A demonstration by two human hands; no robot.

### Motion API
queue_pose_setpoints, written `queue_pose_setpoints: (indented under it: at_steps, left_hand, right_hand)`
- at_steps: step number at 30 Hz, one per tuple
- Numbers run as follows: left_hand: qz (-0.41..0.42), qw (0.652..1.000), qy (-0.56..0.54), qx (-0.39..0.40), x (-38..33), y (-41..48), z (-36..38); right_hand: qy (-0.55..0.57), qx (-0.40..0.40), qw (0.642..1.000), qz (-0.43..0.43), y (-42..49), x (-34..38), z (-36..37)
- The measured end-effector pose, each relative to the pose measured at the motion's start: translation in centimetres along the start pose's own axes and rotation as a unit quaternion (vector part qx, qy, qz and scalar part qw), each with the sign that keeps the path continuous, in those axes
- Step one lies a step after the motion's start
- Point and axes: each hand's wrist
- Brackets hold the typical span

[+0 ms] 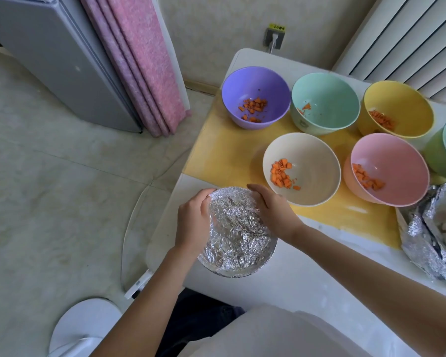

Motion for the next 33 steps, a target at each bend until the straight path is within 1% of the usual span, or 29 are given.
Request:
queue_pose_setpoints:
  at_steps: [2,5,9,12,13,14,17,19,23,28,31,33]
  left_hand:
    - [-0.021,1.0,-0.01,-0.009,0.2,-0.1,-0.1]
    - [-0.03,0.999,-0.016,-0.009,0.2,-0.3,-0.2]
    - [-0.045,0.999,0.017,0.022,0.2,-0.1,-0.2]
    - [-0.064,0.997,0.042,0.017,0.4,0.5,-0.5]
    - [-0.069,0.997,0.044,0.005,0.4,0.7,-0.7]
    - [-0.075,0.996,0.045,-0.011,0.5,0.9,-0.9]
    - [-0.098,0.991,0.042,-0.077,0.5,2.1,-1.8]
    - [-0.109,0.986,0.034,-0.121,0.4,3.1,-2.3]
    - [-0.127,0.974,0.011,-0.188,0.2,5.2,-3.2]
    - [-0.134,0.962,0.013,-0.236,0.9,6.7,-4.1]
    - [-0.153,0.953,0.018,-0.262,1.6,7.2,-4.7]
    - [-0.156,0.946,0.016,-0.284,1.6,7.5,-5.2]
  right_hand:
    - [0.021,-0.003,1.0,0.01,-1.0,-0.3,-0.4]
    - [0.033,-0.005,0.999,0.011,-1.7,-0.8,-0.7]
    - [0.008,-0.003,1.0,0.001,-1.3,-0.6,-0.8]
    - [-0.048,0.038,0.997,-0.044,-0.4,0.3,-1.4]
    - [-0.065,0.037,0.996,-0.055,0.3,0.8,-1.8]
    - [-0.068,0.016,0.995,-0.065,1.1,1.3,-2.3]
    - [-0.025,-0.08,0.992,-0.093,4.9,2.7,-3.7]
    - [-0.054,-0.1,0.988,-0.099,8.4,3.0,-4.1]
    - [-0.149,-0.072,0.981,-0.099,14.8,2.6,-3.6]
    - [-0.246,-0.051,0.964,-0.087,17.8,2.0,-2.1]
    - [-0.265,-0.064,0.957,-0.094,18.1,2.2,-1.9]
    - [-0.26,-0.066,0.956,-0.117,17.8,2.4,-2.0]
Point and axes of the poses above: each hand's wrist, its own y-axis towards the middle knuckle, its own z-axis out of the palm, x = y × z, and after that the axes turned 12 degrees about -x, right-handed
